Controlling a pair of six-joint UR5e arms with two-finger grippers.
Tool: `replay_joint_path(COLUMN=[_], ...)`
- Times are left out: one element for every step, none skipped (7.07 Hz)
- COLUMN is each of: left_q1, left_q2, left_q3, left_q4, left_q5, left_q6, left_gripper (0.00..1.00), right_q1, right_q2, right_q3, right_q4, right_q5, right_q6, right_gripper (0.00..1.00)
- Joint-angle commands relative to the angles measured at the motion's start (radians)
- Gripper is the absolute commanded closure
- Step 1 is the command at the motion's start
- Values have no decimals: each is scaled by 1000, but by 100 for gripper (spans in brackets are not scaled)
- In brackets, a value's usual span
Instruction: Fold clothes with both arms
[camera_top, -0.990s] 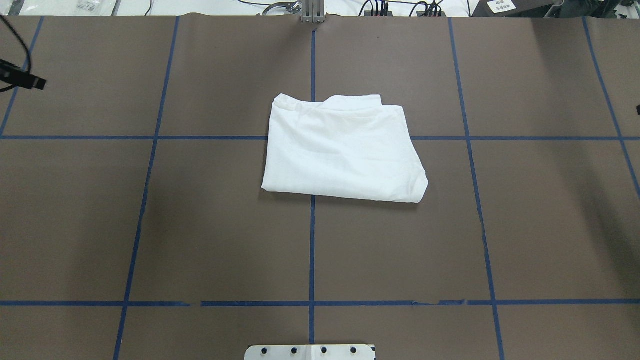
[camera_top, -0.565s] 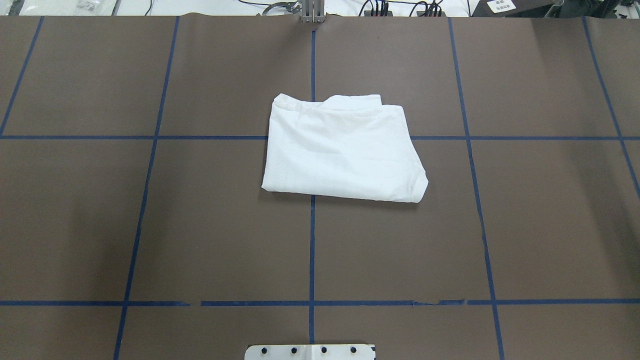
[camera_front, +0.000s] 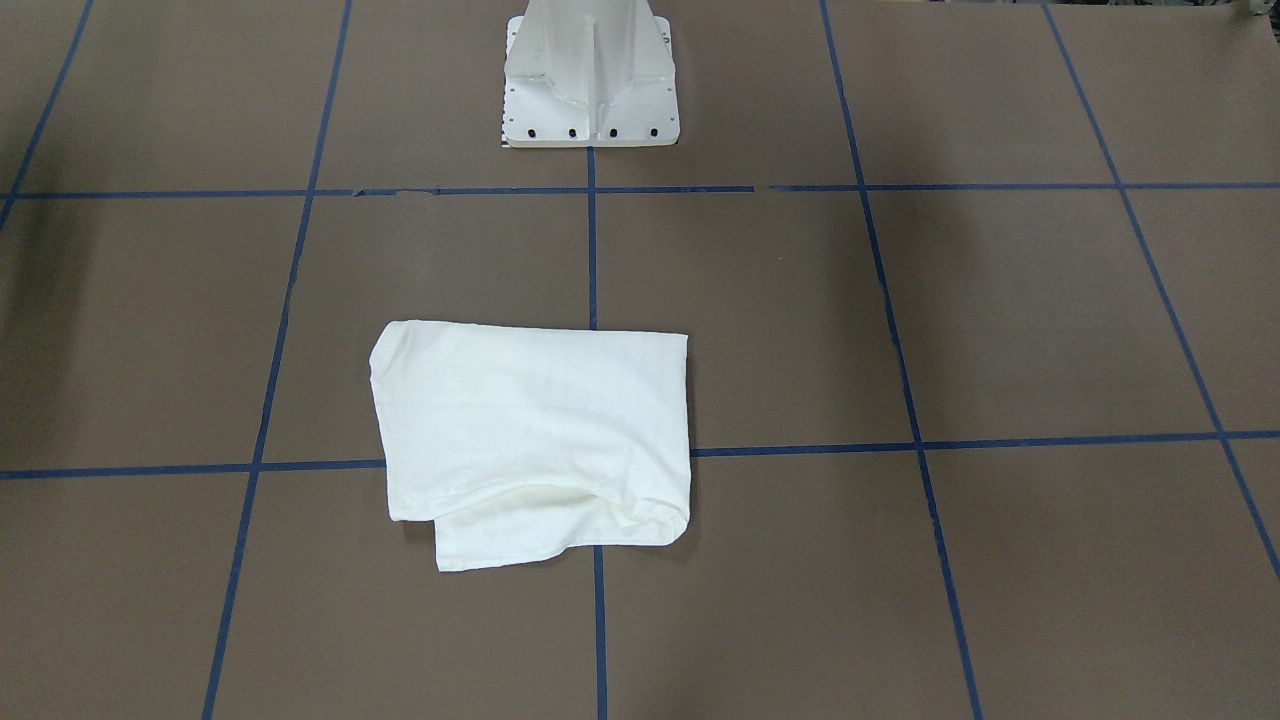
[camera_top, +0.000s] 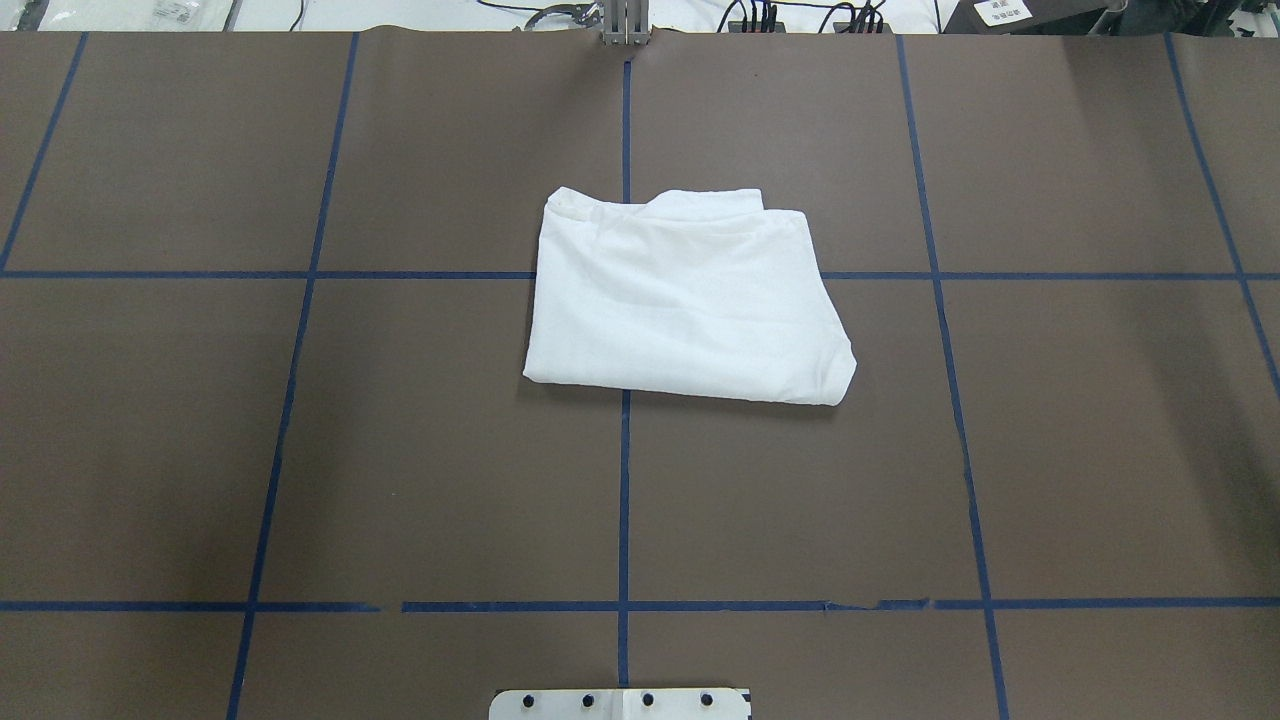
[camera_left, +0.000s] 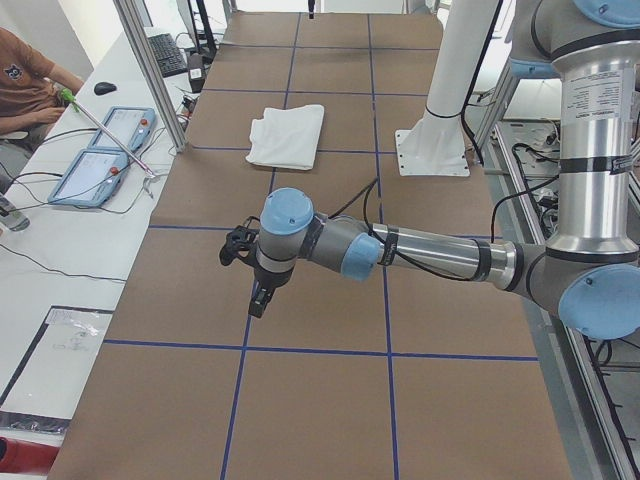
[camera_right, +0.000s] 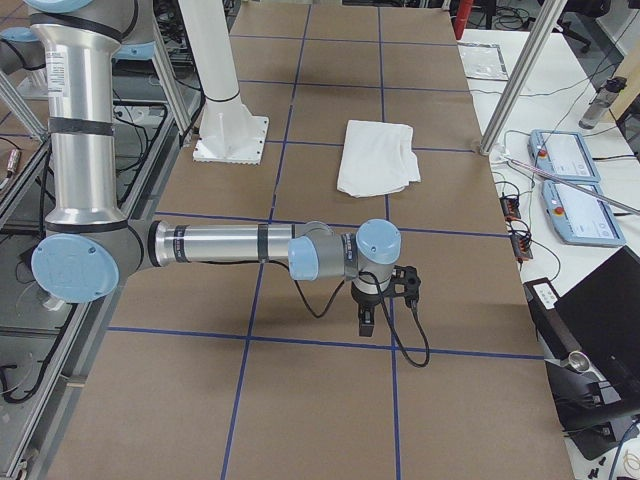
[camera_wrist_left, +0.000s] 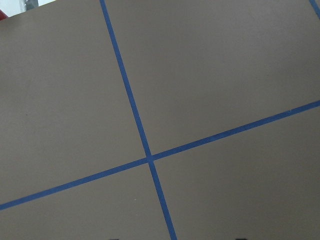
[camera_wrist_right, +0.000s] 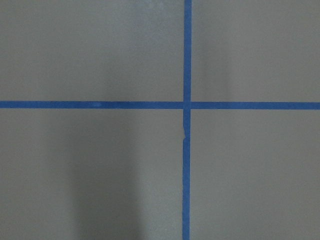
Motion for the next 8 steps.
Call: replay_joint_path(left_q1=[0,0,2,2,2,2,2,2], left_q2=[18,25,21,19,18,18,18,18], left_q3=[12,3,13,15,15,21,23,21], left_q4=[-20,-20,-24,-24,-23,-23,-24,-26], left_q5=[0,0,0,0,-2,-5,-43,-46], left_q6=[16,19,13,10,7,7,7,7], left_gripper=[1,1,1,1,1,1,1,1], right_q1=[11,39,40,42,42,41,40,40], right_q2=[50,66,55,37,34,32,34,28], right_q3=[17,17,17,25,35,39,48,51], right_q4=[-125,-176,-169,-166,-166,-166,-165,-111], right_q5=[1,1,-6,-4,-10,-10,-10,-9], right_q6=[-113,-173,-175,-167,-143,-106,-85,-39], right_gripper=[0,0,0,0,0,0,0,0])
